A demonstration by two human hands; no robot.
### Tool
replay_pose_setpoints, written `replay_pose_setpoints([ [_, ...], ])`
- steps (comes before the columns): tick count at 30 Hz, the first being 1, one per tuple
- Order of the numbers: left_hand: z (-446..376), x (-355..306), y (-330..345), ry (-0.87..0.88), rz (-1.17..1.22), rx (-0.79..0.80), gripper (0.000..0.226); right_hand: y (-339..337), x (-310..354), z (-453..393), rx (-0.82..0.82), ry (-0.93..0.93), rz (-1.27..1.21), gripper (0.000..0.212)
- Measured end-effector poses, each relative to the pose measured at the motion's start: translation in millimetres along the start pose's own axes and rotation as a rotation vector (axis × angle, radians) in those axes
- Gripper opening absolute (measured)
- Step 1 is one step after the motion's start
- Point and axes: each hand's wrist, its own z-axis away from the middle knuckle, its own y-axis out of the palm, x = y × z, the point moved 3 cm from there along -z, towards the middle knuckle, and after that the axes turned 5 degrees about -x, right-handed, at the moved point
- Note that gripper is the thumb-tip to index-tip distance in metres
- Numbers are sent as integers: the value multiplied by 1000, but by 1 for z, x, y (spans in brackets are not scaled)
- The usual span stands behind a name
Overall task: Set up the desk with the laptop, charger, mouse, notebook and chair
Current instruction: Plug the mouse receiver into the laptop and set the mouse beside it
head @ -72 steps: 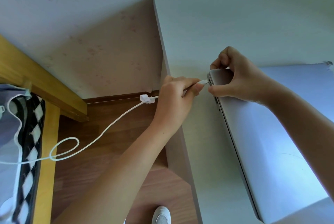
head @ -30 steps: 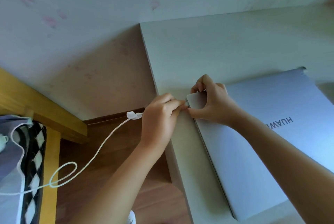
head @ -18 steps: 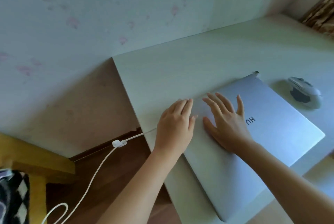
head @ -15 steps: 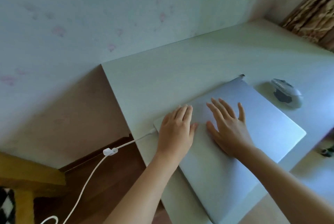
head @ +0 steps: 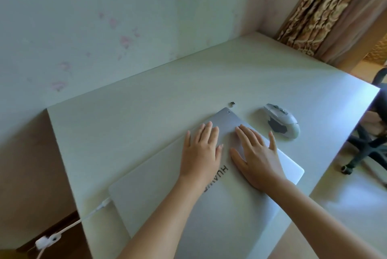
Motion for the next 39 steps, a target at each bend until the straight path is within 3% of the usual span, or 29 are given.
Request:
replay_pose_setpoints([
  [7,-81,-17,30,-79,31,19,54,16,-42,-88,2,32,-121,53],
  [12,-91,-8,33,-161,41,31,41,28,-48,-128,-63,67,-338,35],
  [17,-92,-9,31,-167,6,34,51,31,-41,-134,-115,49,-374,17],
  [24,-94,-13,29,-166,-7,29,47,32,-45,-138,-95,100,-503,17],
  [33,-99,-16,27,-168,34,69,41,24,-44,-134,-183,110,-662,25],
  [39,-116,-17,28,-430,171,102,28,14,-62,-121,-219,391,-990,18],
])
